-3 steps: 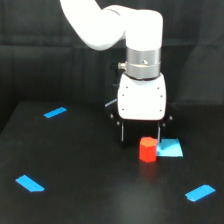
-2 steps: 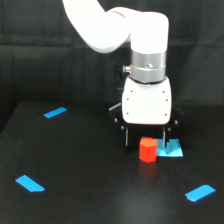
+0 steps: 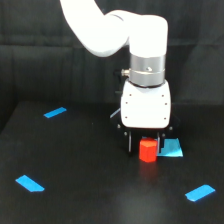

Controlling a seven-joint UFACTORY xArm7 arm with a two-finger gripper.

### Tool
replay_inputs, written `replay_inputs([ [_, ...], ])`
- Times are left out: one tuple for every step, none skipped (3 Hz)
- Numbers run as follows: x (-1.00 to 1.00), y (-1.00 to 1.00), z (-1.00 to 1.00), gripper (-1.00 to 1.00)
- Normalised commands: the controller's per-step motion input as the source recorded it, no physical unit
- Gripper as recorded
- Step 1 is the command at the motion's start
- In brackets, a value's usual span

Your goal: Pick up the red object from the table

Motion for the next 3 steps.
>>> replay_inputs([
  [-0.09, 0.04, -0.14, -0.97],
  [-0.07, -0.04, -0.08, -0.98],
  [-0.14, 0.0, -0.16, -1.0],
])
